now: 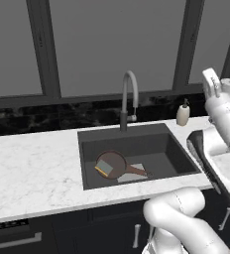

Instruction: Pick the pan and sponge and place them into the sink. Then turn on the water.

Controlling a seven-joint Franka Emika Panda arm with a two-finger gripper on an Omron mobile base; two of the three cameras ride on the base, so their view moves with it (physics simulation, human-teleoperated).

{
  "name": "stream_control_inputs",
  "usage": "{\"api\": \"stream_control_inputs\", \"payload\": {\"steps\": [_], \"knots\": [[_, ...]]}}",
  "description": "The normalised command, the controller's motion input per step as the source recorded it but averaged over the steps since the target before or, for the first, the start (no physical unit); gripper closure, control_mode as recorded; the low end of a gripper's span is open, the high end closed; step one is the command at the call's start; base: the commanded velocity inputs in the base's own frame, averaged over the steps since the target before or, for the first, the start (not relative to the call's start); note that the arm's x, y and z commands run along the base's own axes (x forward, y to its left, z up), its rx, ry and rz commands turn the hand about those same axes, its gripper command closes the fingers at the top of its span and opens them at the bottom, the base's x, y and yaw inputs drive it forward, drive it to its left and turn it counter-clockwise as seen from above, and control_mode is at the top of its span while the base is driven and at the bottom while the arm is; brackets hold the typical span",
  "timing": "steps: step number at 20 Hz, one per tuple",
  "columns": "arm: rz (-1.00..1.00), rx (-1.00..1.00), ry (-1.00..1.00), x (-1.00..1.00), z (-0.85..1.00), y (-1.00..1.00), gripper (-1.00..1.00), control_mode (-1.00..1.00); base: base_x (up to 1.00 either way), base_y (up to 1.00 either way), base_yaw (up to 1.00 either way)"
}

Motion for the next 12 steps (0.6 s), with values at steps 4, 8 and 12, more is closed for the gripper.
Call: {"api": "stream_control_inputs", "payload": {"steps": [4,8,12], "knots": [[0.11,0.92,0.48,-0.03,0.24,-0.80,-1.00,-1.00,0.00,0.00,0.00],[0.10,0.93,0.52,0.00,0.04,-0.84,-1.00,-1.00,0.00,0.00,0.00],[0.03,0.81,0.61,0.09,-0.42,-0.60,-1.00,-1.00,0.00,0.00,0.00]]}}
